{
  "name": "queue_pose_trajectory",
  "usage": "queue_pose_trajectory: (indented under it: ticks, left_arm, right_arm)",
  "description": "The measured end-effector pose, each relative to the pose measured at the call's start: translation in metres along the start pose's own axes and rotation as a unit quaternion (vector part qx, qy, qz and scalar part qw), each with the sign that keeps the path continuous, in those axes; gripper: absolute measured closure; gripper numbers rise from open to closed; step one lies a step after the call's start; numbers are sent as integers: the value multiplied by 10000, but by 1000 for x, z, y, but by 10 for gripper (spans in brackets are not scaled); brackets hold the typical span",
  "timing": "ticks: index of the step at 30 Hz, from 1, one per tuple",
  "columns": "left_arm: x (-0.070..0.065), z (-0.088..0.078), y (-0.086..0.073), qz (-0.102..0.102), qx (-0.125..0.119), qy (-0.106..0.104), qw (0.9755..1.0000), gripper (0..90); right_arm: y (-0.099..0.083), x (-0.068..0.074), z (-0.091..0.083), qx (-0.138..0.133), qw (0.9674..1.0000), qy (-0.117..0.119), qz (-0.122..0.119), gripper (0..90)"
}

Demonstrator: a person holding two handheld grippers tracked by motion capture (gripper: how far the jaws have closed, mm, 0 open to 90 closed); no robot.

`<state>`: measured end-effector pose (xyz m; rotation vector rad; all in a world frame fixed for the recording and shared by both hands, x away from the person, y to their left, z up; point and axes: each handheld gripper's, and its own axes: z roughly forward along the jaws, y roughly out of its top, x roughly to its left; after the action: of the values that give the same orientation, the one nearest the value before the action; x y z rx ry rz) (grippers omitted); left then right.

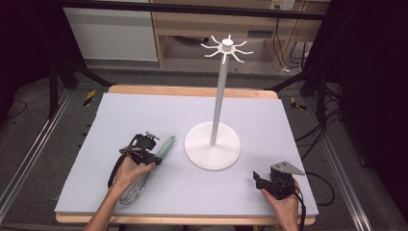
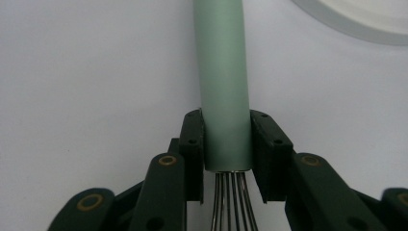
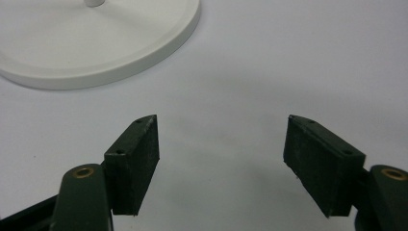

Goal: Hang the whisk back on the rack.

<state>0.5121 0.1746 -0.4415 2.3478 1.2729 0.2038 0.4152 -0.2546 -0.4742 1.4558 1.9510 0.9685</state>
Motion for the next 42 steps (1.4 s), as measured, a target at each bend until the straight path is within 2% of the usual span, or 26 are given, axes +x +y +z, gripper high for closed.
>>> queue_pose_trajectory:
  ticks: [6,10,21,26,31,37,42]
  left_arm:
    - [-4,-13,-1,79,-148,-51,9998,688]
    - [-4,-20,-3,63,-271,-102,9996,689]
    - [-7,-46,-12,66,-783,-249,9966,689]
    - [-7,-59,-16,37,-1133,-262,9932,689]
    - [-7,-76,-19,51,-1475,-267,9887,689]
    - [-11,-92,-24,48,-1915,-249,9812,689]
    - [-14,-100,-26,69,-2182,-208,9757,689]
  right_arm:
    - [0,0,0,2,10000,-7,-12,289]
    - [0,0,0,2,10000,-3,-8,290]
    - [0,0,0,-4,10000,15,-4,290]
    - [0,-1,-1,-30,10000,68,15,282]
    - [0,-1,-1,-44,10000,67,15,274]
    - [0,0,-2,-80,10000,52,25,258]
    - [0,0,-3,-95,9999,62,37,250]
